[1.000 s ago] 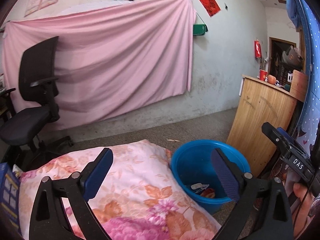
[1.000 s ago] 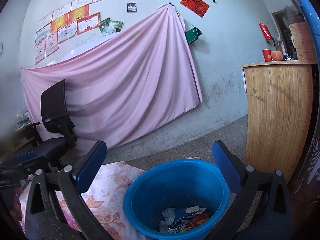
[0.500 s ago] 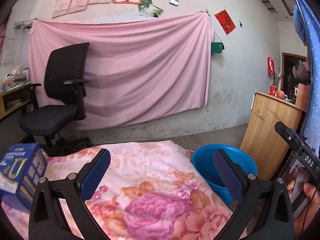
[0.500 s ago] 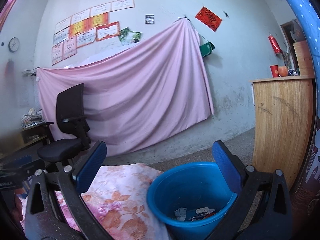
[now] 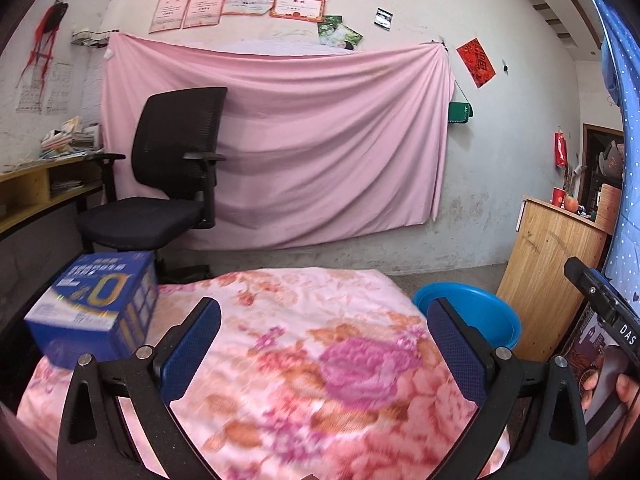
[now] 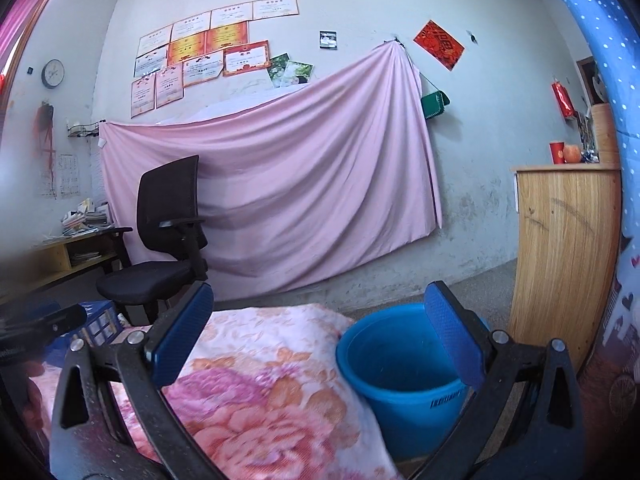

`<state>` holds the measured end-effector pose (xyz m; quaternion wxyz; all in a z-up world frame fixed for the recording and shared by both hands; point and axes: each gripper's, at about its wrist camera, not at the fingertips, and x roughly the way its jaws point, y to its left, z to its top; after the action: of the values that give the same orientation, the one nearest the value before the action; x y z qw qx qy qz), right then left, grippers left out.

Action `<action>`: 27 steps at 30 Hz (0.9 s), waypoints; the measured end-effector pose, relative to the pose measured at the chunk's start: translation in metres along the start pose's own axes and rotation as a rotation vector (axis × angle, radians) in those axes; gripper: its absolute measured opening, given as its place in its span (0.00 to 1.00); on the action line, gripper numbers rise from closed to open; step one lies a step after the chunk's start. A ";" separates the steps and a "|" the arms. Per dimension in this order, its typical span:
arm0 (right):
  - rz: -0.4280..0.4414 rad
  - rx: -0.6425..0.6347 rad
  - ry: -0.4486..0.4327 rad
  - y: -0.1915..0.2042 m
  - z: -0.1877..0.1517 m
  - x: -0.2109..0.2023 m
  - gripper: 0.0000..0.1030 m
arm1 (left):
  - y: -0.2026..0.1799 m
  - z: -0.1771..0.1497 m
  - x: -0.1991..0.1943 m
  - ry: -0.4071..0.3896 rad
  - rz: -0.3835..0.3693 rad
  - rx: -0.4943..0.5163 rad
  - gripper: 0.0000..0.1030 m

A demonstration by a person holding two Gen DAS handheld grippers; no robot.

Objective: Collect trash

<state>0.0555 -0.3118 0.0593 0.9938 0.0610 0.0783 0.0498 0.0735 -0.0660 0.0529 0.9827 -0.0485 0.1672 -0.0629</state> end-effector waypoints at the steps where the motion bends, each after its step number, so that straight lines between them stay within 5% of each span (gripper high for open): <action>1: -0.003 0.006 0.003 0.003 -0.002 -0.005 1.00 | 0.001 -0.004 -0.006 -0.004 0.005 0.005 0.98; 27: 0.001 -0.045 0.017 0.088 -0.052 -0.096 1.00 | 0.057 -0.063 -0.096 -0.059 0.090 -0.015 0.98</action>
<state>-0.0550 -0.2297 0.0339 0.9942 0.0383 0.0855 0.0527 -0.0313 -0.0009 0.0175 0.9887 -0.0500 0.1405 -0.0158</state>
